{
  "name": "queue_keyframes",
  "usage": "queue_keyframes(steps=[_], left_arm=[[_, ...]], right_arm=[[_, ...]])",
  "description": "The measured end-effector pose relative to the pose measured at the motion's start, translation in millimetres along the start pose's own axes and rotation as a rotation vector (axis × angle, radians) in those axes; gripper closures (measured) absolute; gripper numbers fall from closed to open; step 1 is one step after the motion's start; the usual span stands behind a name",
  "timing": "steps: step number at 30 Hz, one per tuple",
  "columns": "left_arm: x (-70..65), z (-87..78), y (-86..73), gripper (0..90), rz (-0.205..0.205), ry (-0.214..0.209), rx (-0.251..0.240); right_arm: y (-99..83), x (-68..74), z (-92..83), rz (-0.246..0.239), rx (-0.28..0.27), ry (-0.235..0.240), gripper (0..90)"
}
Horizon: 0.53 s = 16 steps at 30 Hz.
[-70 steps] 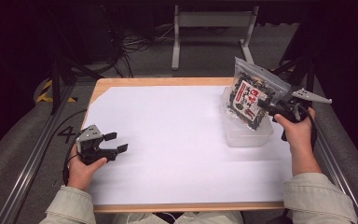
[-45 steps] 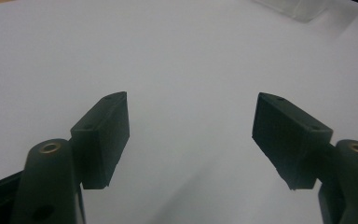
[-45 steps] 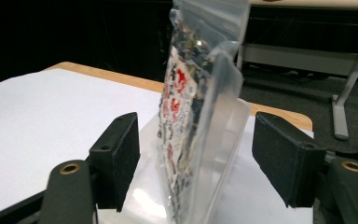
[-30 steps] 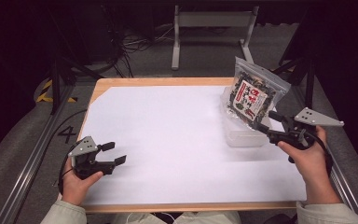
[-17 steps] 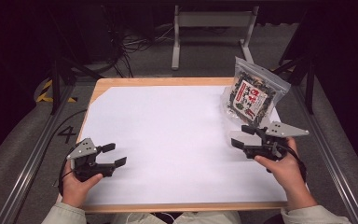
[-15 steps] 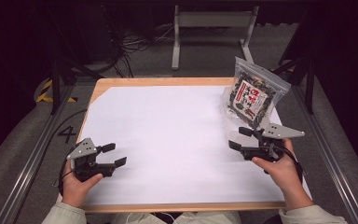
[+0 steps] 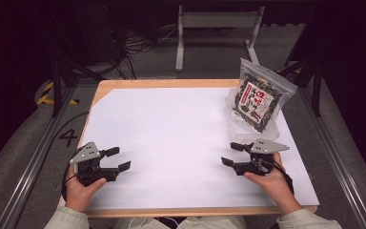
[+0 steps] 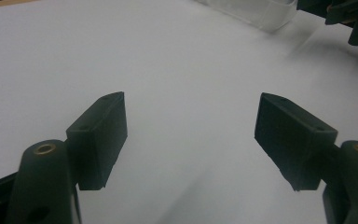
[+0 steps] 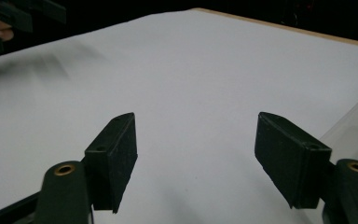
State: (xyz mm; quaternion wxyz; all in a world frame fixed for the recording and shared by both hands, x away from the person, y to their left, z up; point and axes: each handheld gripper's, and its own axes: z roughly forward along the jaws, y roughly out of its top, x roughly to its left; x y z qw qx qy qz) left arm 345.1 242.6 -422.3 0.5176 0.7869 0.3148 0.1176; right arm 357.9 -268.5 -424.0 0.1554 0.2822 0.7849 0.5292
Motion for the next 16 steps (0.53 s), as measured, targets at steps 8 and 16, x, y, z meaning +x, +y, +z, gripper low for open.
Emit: queue_keyframes(steps=[8, 16], left_arm=[[0.6, 2.8, -2.1, 26.3, -0.004, -0.001, 0.004], [2.0, 6.6, -4.1, 26.4, -0.015, -0.003, 0.002]], right_arm=[[-13.3, -0.5, 12.2, 0.001, 0.053, -0.014, 29.9], [-14.9, -1.0, 13.4, 0.010, 0.054, -0.028, 29.6]])
